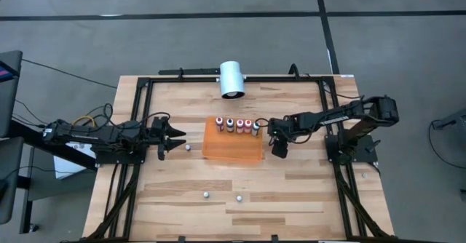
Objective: Pick & Place food coloring
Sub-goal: Put the top small green food coloring bottle into the orange bin
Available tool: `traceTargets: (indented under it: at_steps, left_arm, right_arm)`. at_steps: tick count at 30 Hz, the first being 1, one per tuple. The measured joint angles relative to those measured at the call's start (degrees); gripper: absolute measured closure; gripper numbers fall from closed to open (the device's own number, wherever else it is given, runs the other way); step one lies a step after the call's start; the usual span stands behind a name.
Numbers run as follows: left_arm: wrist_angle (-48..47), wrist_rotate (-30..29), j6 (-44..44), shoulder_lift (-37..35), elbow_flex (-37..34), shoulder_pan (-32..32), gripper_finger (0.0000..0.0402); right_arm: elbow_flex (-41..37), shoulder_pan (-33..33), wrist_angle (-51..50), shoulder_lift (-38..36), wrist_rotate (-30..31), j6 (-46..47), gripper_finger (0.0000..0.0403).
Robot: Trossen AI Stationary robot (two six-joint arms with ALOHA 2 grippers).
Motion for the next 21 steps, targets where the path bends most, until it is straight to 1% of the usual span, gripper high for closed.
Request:
traceTargets:
  at_steps: [8, 21]
  left_arm:
    - [-0.24, 0.00, -0.02, 0.01, 0.00, -0.02, 0.0226]
    - [-0.22, -0.02, -0.11, 0.01, 0.00, -0.01, 0.0226]
  right_arm:
    - [-0.07, -0.37, 0.06, -0.92, 0.13, 0.00, 0.0238]
    - [-0.07, -0.37, -0.12, -0.92, -0.34, 0.02, 0.0278]
